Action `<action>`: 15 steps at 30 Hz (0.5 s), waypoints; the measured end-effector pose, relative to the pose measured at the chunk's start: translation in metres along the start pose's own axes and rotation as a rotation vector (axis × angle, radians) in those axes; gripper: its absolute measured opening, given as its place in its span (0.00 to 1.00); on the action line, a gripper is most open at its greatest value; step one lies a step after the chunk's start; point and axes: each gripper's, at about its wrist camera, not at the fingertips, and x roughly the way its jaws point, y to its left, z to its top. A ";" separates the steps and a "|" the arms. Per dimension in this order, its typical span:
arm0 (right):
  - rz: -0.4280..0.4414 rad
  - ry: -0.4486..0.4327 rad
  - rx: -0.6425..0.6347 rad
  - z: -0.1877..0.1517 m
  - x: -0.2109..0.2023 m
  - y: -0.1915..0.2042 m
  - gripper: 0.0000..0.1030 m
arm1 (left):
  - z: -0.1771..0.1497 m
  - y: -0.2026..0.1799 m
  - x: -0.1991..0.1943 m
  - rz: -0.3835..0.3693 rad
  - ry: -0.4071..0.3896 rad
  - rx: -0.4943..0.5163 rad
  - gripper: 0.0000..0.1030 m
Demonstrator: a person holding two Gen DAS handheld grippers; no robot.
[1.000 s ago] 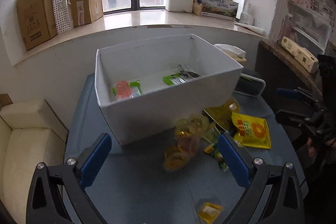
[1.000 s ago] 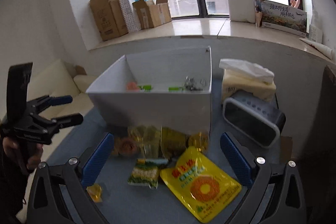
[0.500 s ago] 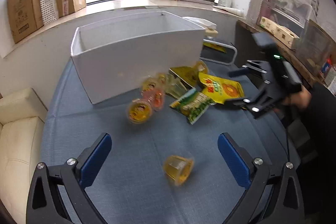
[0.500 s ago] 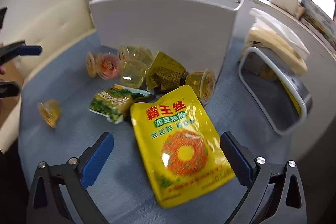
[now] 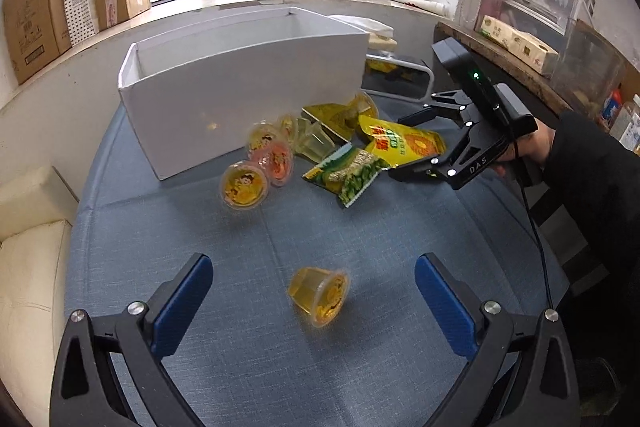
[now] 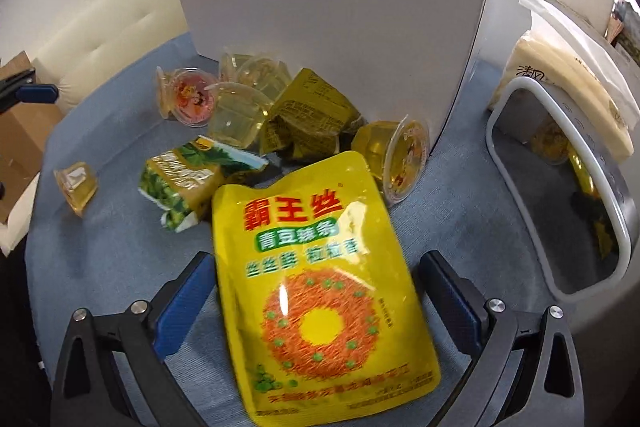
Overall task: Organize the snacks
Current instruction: 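Grasp the yellow snack pouch with the right gripper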
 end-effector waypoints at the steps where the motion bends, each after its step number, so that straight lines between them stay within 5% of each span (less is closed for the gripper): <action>1: -0.003 -0.005 0.006 -0.002 -0.003 0.001 0.90 | 0.000 0.000 0.002 0.002 0.003 0.001 1.00; 10: -0.056 -0.058 -0.002 -0.022 -0.032 0.032 0.64 | -0.007 -0.003 0.016 0.007 0.030 -0.006 1.00; 15: -0.053 -0.031 0.000 -0.021 -0.029 0.040 0.71 | -0.012 -0.006 0.019 -0.001 0.043 -0.012 1.00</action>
